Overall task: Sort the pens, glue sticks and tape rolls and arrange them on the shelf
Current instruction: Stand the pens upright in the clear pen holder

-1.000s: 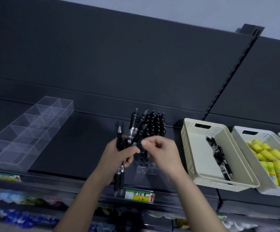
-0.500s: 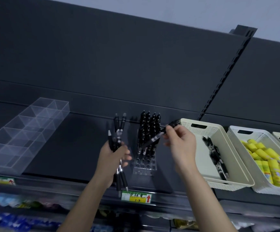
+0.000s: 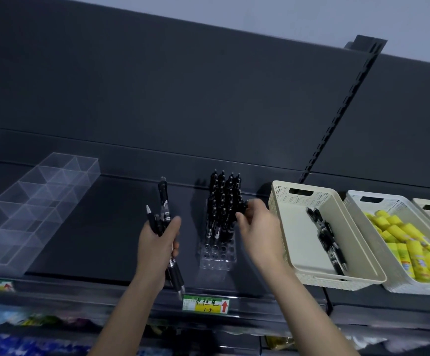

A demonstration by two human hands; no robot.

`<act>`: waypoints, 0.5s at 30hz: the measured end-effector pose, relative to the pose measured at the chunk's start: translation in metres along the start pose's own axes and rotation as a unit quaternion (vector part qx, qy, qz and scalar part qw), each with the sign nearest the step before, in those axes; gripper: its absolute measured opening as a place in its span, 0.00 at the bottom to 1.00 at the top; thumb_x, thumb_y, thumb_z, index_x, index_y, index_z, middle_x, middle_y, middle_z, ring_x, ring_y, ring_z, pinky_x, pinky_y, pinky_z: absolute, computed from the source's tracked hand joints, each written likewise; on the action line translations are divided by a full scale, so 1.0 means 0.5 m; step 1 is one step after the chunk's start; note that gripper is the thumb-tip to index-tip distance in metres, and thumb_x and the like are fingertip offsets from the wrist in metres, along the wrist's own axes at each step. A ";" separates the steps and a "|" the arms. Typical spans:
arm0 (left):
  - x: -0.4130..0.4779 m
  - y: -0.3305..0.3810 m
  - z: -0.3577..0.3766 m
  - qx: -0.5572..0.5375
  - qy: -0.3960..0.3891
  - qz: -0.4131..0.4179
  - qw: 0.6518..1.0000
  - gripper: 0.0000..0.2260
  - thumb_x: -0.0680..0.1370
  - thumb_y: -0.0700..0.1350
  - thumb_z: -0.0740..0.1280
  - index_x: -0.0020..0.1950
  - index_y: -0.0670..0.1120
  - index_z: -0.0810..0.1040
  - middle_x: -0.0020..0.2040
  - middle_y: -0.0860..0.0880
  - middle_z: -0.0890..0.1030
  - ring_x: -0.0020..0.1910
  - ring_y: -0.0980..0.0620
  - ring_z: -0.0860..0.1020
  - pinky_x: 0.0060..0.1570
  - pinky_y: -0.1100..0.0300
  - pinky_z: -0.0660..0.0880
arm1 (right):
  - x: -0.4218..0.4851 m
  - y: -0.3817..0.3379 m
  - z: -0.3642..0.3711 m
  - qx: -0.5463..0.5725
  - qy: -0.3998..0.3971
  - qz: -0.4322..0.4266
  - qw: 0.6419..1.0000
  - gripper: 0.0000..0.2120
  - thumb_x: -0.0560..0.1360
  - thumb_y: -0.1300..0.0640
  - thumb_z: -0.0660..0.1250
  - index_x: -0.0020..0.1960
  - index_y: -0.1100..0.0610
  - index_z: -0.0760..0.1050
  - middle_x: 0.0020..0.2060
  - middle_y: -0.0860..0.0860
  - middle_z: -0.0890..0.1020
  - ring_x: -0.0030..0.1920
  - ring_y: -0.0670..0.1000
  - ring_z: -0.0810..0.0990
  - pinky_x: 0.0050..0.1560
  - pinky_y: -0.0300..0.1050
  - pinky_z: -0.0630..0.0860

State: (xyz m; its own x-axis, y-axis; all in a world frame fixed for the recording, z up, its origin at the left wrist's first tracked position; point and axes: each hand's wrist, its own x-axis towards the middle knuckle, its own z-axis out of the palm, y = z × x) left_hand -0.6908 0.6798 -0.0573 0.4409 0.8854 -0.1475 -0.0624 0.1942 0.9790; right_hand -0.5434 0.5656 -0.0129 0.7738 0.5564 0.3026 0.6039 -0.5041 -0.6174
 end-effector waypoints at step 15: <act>-0.019 0.011 -0.004 -0.047 -0.066 0.012 0.997 0.04 0.76 0.42 0.69 0.43 0.47 0.75 0.32 0.50 0.78 0.27 0.55 0.72 0.23 0.63 0.68 | -0.019 -0.009 0.023 -0.064 -0.056 -0.032 0.996 0.06 0.77 0.56 0.66 0.46 0.60 0.76 0.38 0.54 0.82 0.39 0.56 0.80 0.36 0.46 0.75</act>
State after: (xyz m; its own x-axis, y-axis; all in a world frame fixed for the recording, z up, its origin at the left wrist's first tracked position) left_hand -0.6972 0.6732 -0.0507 0.5516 0.8283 -0.0982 -0.1548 0.2174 0.9637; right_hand -0.5556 0.5703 -0.0210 0.7114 0.6565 0.2507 0.6761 -0.5420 -0.4991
